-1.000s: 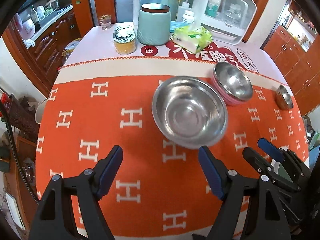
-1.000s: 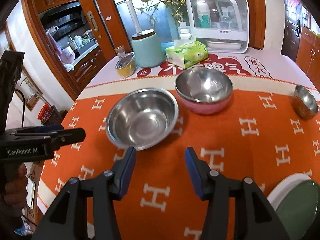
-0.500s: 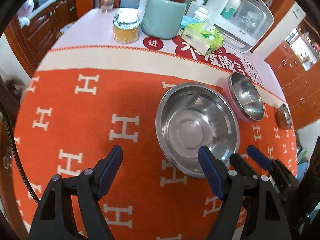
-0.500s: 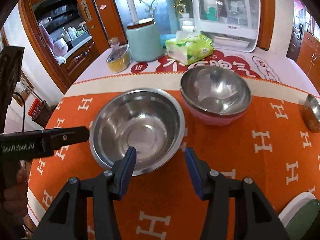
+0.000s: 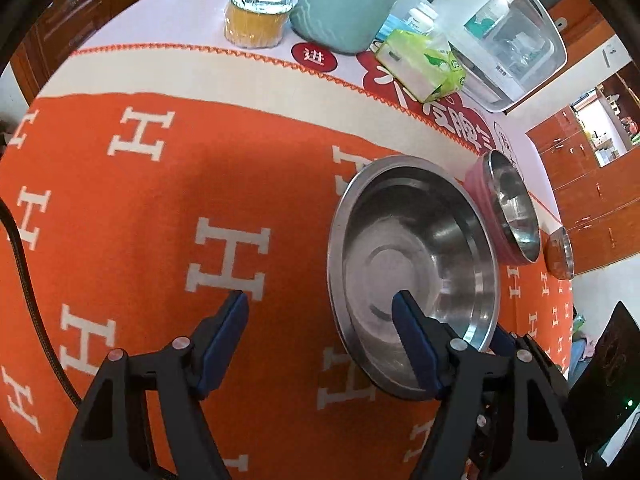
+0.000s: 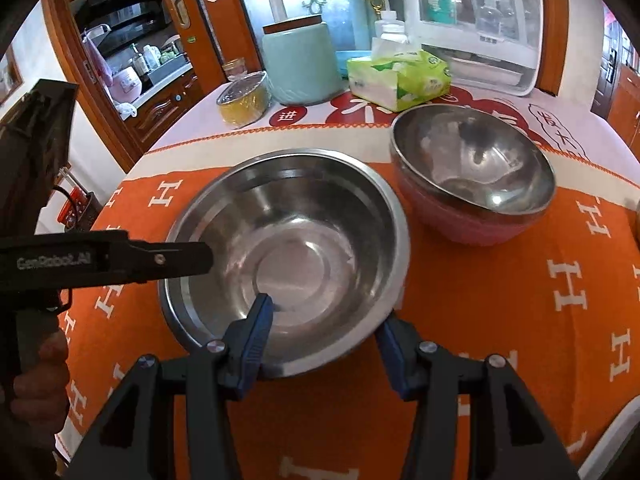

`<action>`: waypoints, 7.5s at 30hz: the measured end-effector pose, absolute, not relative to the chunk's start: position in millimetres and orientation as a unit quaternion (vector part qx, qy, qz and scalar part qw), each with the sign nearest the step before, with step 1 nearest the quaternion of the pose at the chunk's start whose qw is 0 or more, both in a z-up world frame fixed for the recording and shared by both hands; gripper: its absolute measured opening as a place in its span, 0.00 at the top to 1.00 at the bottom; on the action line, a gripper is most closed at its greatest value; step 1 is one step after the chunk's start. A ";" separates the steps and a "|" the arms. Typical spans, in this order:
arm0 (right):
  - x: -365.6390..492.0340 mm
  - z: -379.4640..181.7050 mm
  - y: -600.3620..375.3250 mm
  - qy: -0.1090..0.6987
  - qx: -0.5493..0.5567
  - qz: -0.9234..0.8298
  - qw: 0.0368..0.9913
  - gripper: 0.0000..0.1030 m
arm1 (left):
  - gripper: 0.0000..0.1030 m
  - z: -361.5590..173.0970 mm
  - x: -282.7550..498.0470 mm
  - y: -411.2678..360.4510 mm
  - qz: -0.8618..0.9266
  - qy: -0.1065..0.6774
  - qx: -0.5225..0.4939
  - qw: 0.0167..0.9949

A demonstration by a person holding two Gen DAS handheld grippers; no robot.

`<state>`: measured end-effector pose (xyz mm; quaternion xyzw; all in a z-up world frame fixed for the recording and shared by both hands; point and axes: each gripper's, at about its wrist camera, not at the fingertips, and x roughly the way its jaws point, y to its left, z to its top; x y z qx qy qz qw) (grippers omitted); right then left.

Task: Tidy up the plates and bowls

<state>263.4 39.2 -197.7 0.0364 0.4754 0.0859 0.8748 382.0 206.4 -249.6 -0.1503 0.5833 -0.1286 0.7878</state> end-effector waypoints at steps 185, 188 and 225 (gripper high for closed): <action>263.1 -63.9 -78.4 0.417 0.097 -0.058 0.902 0.40 | 0.35 -75.8 385.8 81.9 -0.274 0.536 0.102 0.792; 269.5 -76.2 -80.4 0.423 0.118 -0.060 0.897 0.40 | 0.36 -88.4 390.5 77.7 -0.282 0.539 0.089 0.788; 297.3 -198.2 -90.5 0.439 0.282 -0.065 0.851 0.66 | 0.59 -219.5 444.2 58.3 -0.287 0.554 -0.071 0.778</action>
